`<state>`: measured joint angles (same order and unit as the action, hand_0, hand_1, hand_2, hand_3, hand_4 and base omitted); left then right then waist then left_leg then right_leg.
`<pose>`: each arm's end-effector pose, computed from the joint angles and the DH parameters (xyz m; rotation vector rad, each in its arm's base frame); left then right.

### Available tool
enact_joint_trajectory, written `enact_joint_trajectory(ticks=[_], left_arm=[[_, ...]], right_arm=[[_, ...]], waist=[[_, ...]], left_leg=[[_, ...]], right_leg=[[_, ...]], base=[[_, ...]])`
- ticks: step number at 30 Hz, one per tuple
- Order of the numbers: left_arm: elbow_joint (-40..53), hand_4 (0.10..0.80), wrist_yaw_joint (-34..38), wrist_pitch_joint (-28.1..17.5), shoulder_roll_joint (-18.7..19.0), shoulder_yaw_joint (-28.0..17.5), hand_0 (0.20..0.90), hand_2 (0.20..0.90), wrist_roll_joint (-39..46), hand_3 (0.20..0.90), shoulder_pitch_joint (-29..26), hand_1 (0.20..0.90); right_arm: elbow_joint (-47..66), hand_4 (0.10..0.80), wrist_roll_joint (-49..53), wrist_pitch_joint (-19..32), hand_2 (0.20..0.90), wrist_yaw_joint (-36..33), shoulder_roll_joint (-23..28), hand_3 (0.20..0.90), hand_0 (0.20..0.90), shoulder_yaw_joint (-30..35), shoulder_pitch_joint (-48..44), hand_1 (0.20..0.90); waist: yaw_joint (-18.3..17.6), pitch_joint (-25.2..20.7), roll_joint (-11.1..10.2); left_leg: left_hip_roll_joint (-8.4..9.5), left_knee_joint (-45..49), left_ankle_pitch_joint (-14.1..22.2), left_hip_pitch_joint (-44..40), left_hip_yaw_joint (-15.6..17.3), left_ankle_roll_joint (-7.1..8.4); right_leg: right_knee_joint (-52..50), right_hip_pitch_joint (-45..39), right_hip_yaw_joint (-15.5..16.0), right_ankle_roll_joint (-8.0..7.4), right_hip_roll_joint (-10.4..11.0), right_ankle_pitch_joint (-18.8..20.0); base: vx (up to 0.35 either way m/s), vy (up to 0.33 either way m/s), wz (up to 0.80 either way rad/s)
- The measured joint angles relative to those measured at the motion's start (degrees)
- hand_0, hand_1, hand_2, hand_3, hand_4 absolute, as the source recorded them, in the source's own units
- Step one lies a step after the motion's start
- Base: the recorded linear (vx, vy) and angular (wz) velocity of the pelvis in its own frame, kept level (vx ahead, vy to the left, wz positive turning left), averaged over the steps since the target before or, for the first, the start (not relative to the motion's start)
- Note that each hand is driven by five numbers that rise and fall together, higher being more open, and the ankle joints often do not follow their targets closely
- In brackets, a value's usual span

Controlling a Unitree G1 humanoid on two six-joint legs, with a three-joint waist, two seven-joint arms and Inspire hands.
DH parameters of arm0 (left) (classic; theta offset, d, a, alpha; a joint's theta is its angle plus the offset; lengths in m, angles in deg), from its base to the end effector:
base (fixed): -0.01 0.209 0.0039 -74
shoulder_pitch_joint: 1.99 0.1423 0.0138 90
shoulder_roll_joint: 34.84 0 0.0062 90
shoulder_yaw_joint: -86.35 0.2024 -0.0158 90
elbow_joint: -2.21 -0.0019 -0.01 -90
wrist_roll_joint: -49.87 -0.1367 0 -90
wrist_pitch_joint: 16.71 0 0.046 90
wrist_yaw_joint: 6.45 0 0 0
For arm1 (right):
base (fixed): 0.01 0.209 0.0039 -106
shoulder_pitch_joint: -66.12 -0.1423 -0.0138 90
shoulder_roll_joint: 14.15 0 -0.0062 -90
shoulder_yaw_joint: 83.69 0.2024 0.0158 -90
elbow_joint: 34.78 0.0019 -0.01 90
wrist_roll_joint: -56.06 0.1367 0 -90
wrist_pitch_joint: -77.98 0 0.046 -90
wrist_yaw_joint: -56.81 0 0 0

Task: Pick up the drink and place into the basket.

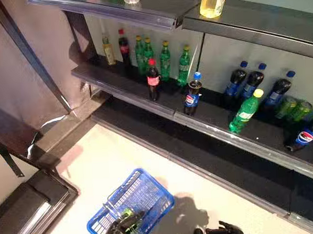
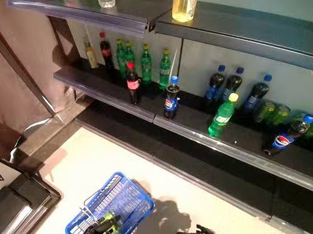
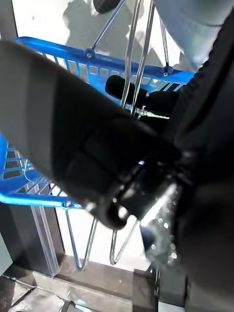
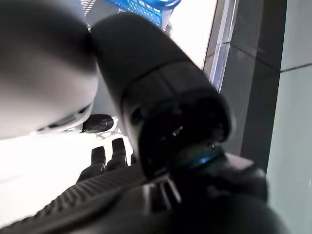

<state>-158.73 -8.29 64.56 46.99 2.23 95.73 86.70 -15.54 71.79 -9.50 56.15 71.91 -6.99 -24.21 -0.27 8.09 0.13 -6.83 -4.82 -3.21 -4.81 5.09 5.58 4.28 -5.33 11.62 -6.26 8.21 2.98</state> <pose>0.0835 0.1972 -0.1353 -0.4836 0.9839 0.4747 0.0733 -0.2124 -0.1353 -0.0971 1.1909 -0.1056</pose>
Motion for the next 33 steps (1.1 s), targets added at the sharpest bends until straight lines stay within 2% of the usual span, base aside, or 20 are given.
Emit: enact_joint_trajectory(ticks=[5,13,21,26,28,31,32,33], left_arm=[[-0.01,0.100,-0.23,0.00,-0.58,0.00,0.300,0.300,0.02,0.200,0.32,0.300],[-0.07,0.100,-0.23,0.00,-0.54,-0.05,0.300,0.300,0.00,0.200,1.67,0.300],[-0.09,0.100,-0.12,0.00,-0.52,-0.02,0.300,0.300,-0.01,0.200,1.71,0.300],[-0.03,0.100,0.03,0.08,-0.51,-0.05,0.300,0.300,-0.01,0.200,1.74,0.300],[0.27,0.100,0.17,0.51,-0.49,-0.12,0.300,0.300,-0.04,0.200,1.80,0.300],[4.15,0.100,1.74,2.03,-0.45,-0.18,0.300,0.300,-0.46,0.200,3.49,0.300],[4.15,0.100,1.74,2.03,-0.45,-0.18,0.300,0.300,-0.46,0.200,3.49,0.300],[6.33,0.100,2.35,2.61,-0.42,-0.05,0.300,0.300,-0.57,0.200,4.62,0.300]], right_arm=[[-0.20,0.800,-0.02,-0.47,0.900,-0.82,0.30,0.900,0.900,0.15,0.01,0.900],[-0.90,0.800,-0.09,-0.79,0.900,-1.20,-0.15,0.900,0.900,0.12,0.45,0.900],[-0.70,0.800,-3.15,-0.19,0.900,-1.85,-0.16,0.900,0.900,-0.03,0.43,0.900],[1.63,0.800,-7.49,1.92,0.900,-2.53,1.00,0.900,0.900,-4.20,0.20,0.900],[6.38,0.800,-9.14,2.25,0.900,-3.38,1.89,0.900,0.900,-7.37,0.93,0.900],[26.52,0.800,-9.59,-0.88,0.900,-4.61,5.99,0.900,0.900,-12.38,4.53,0.900],[26.52,0.800,-9.59,-0.88,0.900,-4.61,5.99,0.900,0.900,-12.38,4.53,0.900],[35.40,0.800,-9.98,-2.58,0.900,-5.27,7.51,0.900,0.900,-13.13,5.34,0.900]], waist=[[-0.06,-0.55,0.80],[-0.04,-2.84,0.25],[-0.06,-2.99,0.14],[0.17,-3.04,0.08],[0.27,-3.04,0.06],[0.12,-2.99,0.07],[0.12,-2.99,0.07],[0.15,-2.97,0.04]], left_leg=[[-0.16,-0.05,0.03,-0.01,0.11,0.00],[-0.22,-0.40,0.16,-0.06,0.71,-0.11],[-0.23,-0.45,0.27,-0.02,0.85,-0.27],[-0.23,-0.43,0.26,-0.07,0.71,-0.26],[-0.30,-0.44,0.16,-0.07,0.60,-0.10],[-0.38,-0.44,0.11,-0.10,0.52,-0.01],[-0.38,-0.44,0.11,-0.10,0.52,-0.01],[-0.41,-0.44,0.03,-0.06,0.41,0.11]], right_leg=[[0.12,-0.01,-0.02,0.02,-0.17,0.01],[0.42,0.24,-0.79,0.14,-0.20,0.09],[0.58,0.30,-0.87,0.41,-0.19,0.25],[0.61,0.03,-0.78,0.20,-0.22,0.35],[0.64,-0.27,-0.65,0.19,-0.29,0.35],[0.89,-0.31,-0.57,0.18,-0.38,0.35],[0.89,-0.31,-0.57,0.18,-0.38,0.35],[0.89,-0.34,-0.46,0.18,-0.42,0.35]], base=[[0.000,0.000,0.00],[-0.001,-0.001,-0.04],[0.016,0.001,-0.01],[0.026,-0.023,0.01],[0.031,-0.051,0.03],[0.010,-0.030,0.01],[0.000,0.000,0.00],[0.036,-0.039,0.08]])
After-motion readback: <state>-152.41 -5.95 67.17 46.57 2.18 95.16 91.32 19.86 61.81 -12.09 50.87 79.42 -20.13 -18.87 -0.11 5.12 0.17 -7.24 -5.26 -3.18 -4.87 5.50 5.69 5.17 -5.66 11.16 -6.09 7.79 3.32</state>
